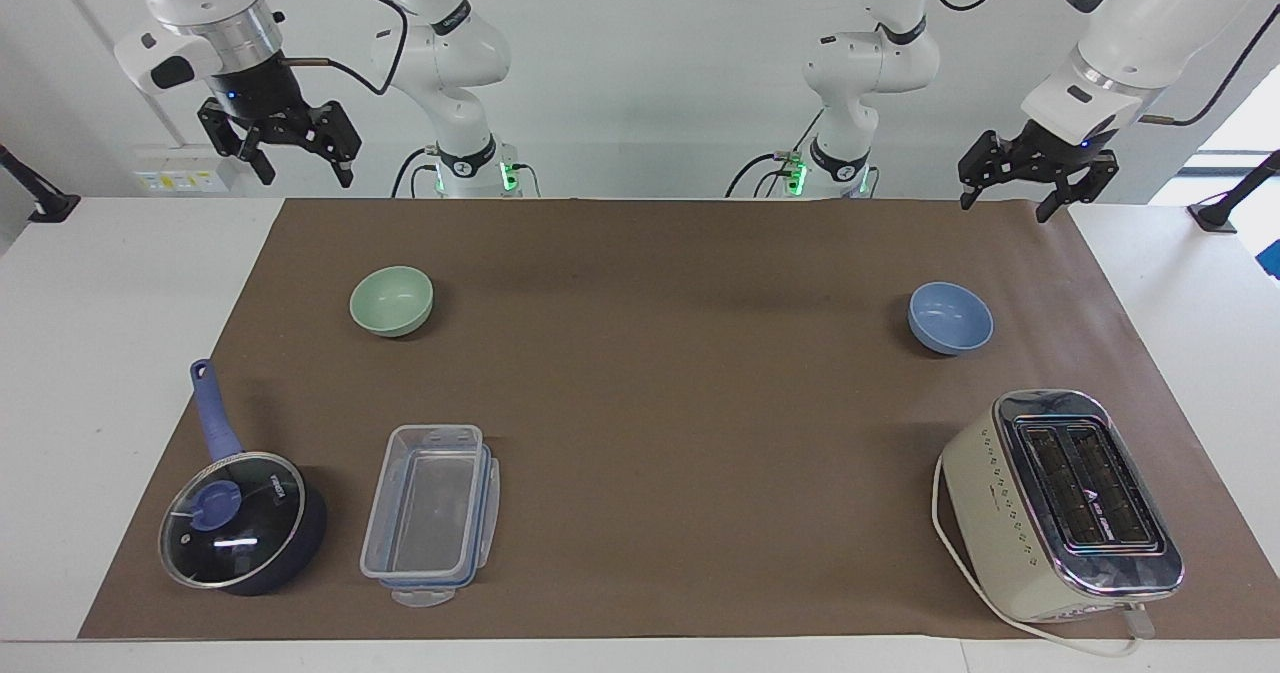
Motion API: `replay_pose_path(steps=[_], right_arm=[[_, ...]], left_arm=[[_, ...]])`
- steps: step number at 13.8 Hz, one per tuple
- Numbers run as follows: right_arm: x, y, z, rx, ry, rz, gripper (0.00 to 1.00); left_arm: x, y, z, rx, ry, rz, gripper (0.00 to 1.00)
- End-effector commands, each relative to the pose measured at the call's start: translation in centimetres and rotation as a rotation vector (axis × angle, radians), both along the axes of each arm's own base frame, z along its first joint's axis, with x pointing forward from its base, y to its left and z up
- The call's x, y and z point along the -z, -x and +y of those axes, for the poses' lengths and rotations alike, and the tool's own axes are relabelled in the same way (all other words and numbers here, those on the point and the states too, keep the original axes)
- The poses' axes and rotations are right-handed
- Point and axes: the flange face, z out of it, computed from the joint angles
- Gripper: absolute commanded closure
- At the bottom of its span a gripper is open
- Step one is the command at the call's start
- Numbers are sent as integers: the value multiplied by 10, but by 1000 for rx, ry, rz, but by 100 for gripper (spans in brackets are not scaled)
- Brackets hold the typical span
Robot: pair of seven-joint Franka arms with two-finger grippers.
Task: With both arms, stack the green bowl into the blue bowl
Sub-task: 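Reach the left gripper to the blue bowl rim and grasp it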
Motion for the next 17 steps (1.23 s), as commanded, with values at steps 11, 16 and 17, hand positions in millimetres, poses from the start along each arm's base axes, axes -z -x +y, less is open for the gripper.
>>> replay_pose_path(steps=[11, 16, 17], right_arm=[[-4, 3, 0, -5, -1, 4, 0], [-4, 3, 0, -5, -1, 4, 0], [-4, 3, 0, -5, -1, 4, 0]], left_arm=[[134, 30, 135, 23, 71, -17, 0], [177, 26, 158, 21, 97, -27, 0], [202, 24, 167, 3, 97, -20, 0]])
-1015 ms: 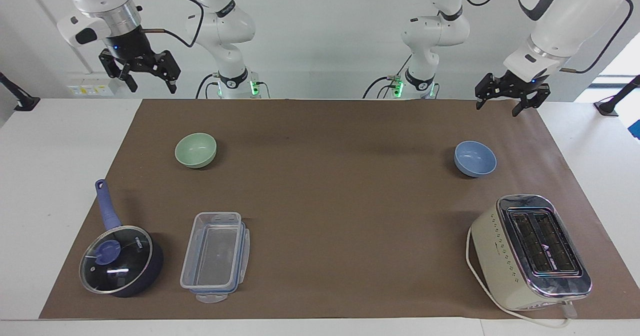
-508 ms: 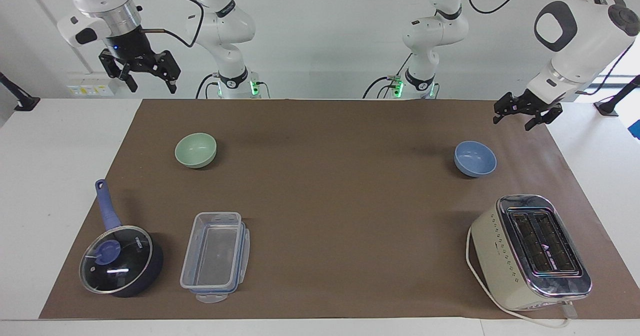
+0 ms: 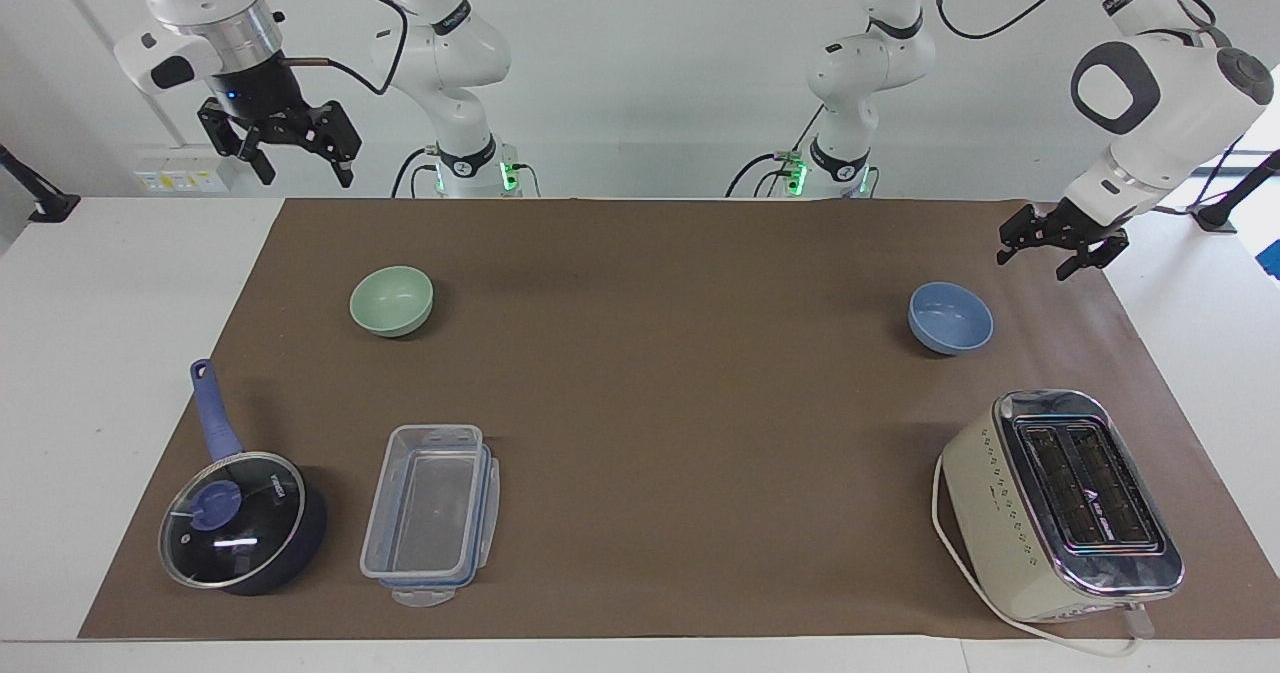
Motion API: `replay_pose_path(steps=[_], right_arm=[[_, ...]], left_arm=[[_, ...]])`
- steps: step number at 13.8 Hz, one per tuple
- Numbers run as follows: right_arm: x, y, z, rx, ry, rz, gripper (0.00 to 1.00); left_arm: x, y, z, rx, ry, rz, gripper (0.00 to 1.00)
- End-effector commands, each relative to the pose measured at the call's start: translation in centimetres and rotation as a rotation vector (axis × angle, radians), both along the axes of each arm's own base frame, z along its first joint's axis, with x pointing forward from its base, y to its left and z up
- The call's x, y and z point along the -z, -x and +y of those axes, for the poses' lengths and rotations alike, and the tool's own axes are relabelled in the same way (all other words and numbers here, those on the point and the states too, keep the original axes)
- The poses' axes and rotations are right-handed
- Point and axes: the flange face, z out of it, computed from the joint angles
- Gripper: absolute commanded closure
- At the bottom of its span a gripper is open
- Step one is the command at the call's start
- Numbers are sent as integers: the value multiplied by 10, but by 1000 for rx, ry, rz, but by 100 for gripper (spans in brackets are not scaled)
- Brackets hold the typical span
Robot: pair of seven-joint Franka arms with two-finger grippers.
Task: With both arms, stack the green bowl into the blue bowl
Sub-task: 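Reach the left gripper to the blue bowl rim and grasp it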
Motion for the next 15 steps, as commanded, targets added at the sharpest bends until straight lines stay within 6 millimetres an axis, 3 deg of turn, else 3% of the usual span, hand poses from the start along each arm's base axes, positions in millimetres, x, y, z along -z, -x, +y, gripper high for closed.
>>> replay_pose_path(steps=[1, 4, 8, 12, 13, 15], right_arm=[[-4, 3, 0, -5, -1, 4, 0], [-4, 3, 0, -5, -1, 4, 0], [-4, 3, 0, -5, -1, 4, 0], [-4, 3, 0, -5, -1, 4, 0], [-4, 3, 0, -5, -1, 4, 0], [-4, 3, 0, -5, -1, 4, 0]], left_arm=[[55, -6, 15, -18, 14, -12, 0], [85, -6, 23, -34, 45, -29, 0], [118, 10, 11, -70, 51, -69, 0], [121, 14, 9, -85, 50, -77, 0], [123, 14, -1, -83, 55, -71, 1], [125, 18, -6, -108, 57, -57, 24]])
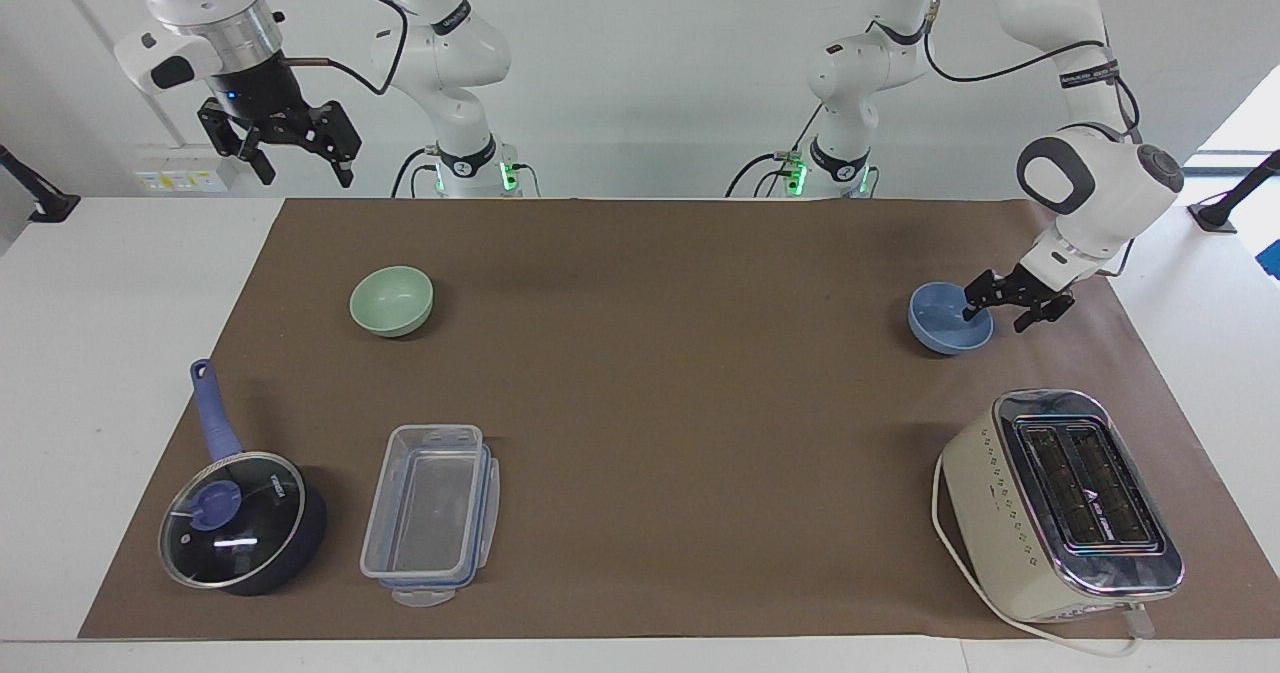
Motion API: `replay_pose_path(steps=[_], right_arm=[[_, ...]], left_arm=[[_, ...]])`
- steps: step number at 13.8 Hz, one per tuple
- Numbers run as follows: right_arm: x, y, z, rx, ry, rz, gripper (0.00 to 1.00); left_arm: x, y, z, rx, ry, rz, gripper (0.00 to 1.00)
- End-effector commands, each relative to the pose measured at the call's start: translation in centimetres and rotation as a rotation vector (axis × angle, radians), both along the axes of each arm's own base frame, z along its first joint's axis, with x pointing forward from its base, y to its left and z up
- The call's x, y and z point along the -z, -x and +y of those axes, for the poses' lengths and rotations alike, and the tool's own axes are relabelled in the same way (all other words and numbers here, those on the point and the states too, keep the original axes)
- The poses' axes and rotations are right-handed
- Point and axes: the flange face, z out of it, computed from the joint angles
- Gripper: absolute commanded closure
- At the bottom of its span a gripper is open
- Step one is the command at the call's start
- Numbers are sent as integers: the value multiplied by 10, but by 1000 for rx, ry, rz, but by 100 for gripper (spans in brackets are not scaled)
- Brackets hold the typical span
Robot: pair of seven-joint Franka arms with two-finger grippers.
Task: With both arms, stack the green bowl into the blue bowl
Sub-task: 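Reach the left gripper to the blue bowl rim and grasp it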
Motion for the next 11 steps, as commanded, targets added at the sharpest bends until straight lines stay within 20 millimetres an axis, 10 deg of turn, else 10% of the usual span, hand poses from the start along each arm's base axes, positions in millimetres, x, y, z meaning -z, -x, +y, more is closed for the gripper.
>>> replay_pose_path(steps=[1, 3, 11], right_arm=[[-4, 3, 0, -5, -1, 4, 0], [-4, 3, 0, -5, -1, 4, 0], [-4, 3, 0, -5, -1, 4, 0]], left_arm=[[-2, 11, -9, -23, 7, -12, 46], [-4, 11, -9, -20, 8, -11, 100], [-39, -7, -30, 31, 18, -24, 100]])
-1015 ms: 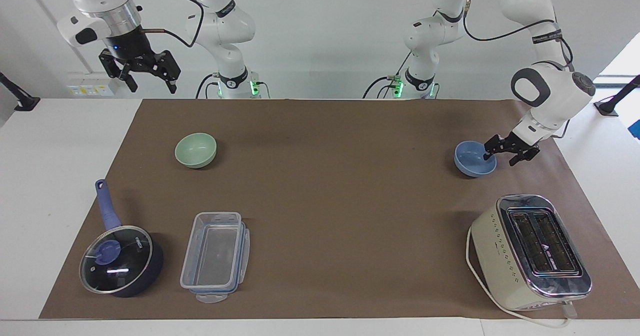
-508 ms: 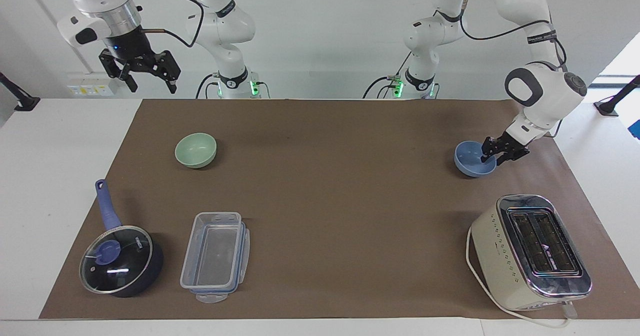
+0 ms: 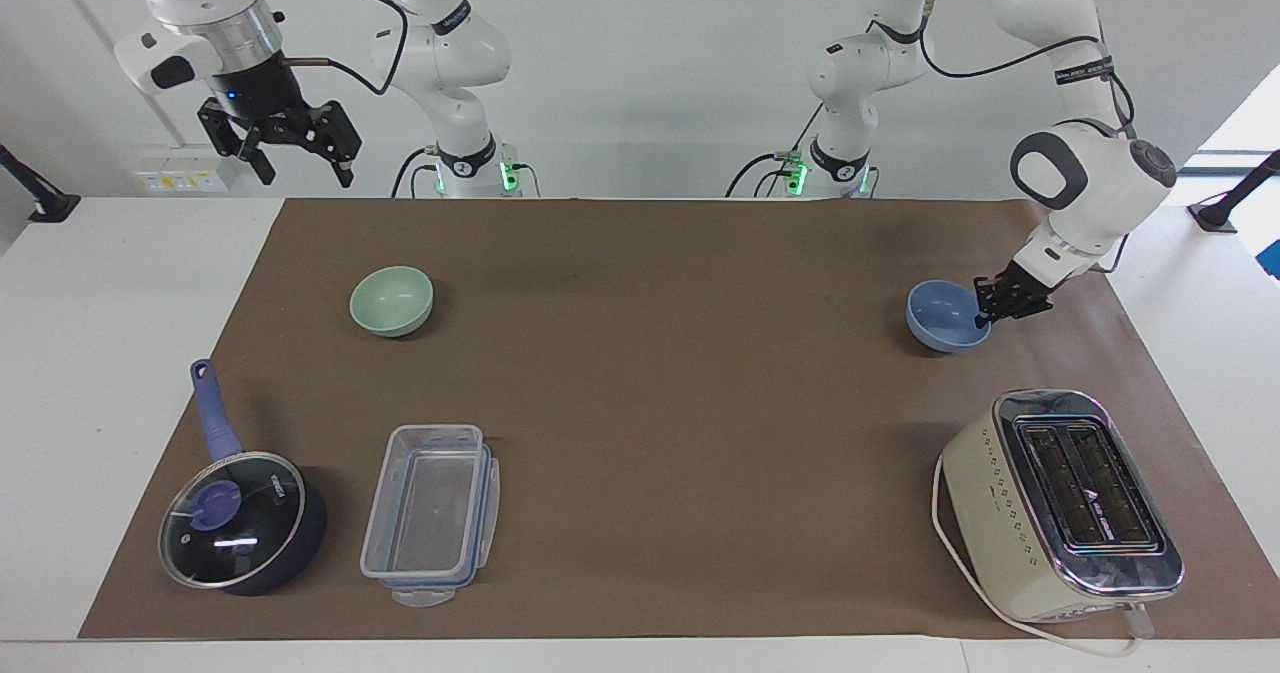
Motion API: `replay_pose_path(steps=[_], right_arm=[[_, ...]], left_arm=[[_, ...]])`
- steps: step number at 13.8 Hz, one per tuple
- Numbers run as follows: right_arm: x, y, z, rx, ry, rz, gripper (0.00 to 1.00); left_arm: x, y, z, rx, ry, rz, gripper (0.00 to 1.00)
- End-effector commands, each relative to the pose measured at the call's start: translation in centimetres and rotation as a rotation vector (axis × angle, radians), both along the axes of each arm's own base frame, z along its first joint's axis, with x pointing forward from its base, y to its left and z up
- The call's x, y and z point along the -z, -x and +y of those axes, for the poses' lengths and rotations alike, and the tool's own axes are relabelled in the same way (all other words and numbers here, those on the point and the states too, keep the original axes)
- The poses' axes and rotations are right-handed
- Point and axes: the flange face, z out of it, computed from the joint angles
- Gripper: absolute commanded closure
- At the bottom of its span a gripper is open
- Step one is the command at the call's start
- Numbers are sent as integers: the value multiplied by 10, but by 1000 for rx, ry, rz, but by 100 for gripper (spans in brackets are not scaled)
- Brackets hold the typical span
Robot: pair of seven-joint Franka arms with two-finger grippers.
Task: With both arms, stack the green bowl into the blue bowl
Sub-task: 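Slide the blue bowl toward the table center with the left gripper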
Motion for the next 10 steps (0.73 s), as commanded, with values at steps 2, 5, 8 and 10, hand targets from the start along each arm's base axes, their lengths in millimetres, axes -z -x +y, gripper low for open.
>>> replay_pose_path(steps=[2, 5, 8, 10], right_arm=[[-4, 3, 0, -5, -1, 4, 0], [-4, 3, -1, -3, -1, 4, 0], [-5, 4, 0, -5, -1, 2, 0], [-4, 3, 0, -5, -1, 4, 0]], left_arm=[[-41, -9, -43, 67, 22, -14, 100], [-57, -7, -93, 87, 31, 8, 100], [-57, -7, -164, 60, 30, 26, 100], [-54, -5, -218, 17, 28, 21, 100]])
